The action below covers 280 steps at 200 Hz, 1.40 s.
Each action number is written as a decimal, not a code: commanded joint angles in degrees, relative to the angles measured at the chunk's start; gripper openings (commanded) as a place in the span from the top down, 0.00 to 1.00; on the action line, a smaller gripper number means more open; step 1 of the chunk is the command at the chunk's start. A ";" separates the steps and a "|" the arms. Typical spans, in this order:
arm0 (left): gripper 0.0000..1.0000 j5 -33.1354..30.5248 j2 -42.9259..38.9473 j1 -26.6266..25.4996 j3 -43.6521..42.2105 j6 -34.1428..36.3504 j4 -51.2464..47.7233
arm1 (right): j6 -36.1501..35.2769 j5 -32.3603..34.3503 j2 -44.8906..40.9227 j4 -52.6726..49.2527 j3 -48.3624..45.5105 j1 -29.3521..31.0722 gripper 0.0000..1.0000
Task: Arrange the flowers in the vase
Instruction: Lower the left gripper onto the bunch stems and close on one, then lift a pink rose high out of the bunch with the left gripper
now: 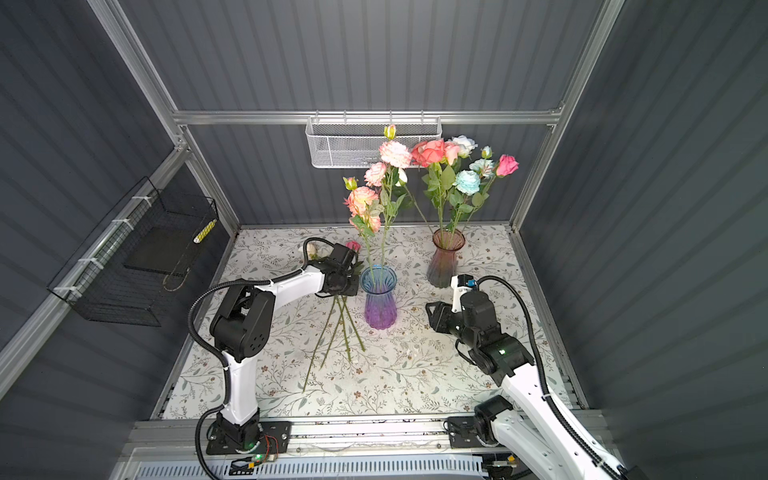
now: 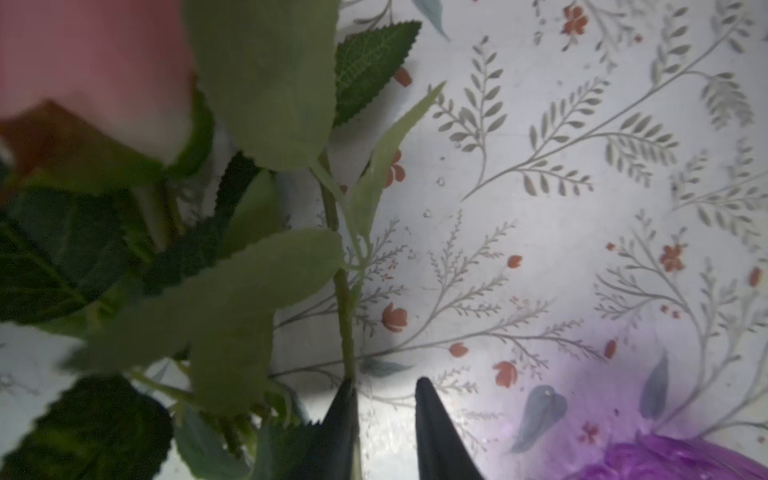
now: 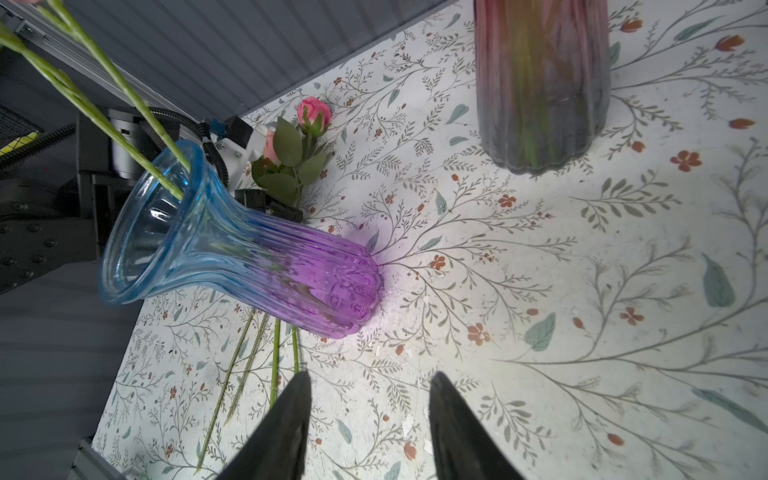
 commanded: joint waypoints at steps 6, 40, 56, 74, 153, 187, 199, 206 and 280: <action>0.72 -4.72 0.23 -1.18 1.31 0.32 -2.96 | -1.03 1.50 -0.48 -0.60 -0.76 0.22 0.50; 0.74 -3.84 3.14 -1.18 3.01 0.27 -4.80 | -1.12 1.43 -0.22 -0.61 -0.37 0.24 0.50; 0.81 -3.17 3.10 -1.19 2.02 0.02 -3.74 | -1.12 1.72 -0.31 -0.74 -0.22 0.26 0.50; 0.85 -2.82 3.23 -1.19 2.09 0.00 -4.20 | -1.12 1.93 -0.48 -0.99 0.18 0.22 0.50; 1.00 -0.92 -3.23 -1.19 1.93 -0.65 -5.51 | -1.18 2.35 -2.49 -2.46 1.94 0.25 0.50; 1.00 1.66 -14.83 -1.10 -1.02 -2.50 -1.38 | -1.77 1.07 -3.15 -2.17 2.96 0.22 0.49; 1.00 1.32 -19.63 -1.10 -3.56 -3.37 0.92 | -2.20 -1.40 -4.08 -0.01 2.22 0.26 0.49; 1.00 0.56 -22.53 -1.03 -5.94 -3.87 1.79 | -2.08 -3.65 -4.83 1.96 1.55 0.26 0.48; 1.00 -0.13 -60.62 -1.01 -35.23 -6.23 30.29 | 0.02 -25.40 -6.62 23.16 -5.27 0.35 0.33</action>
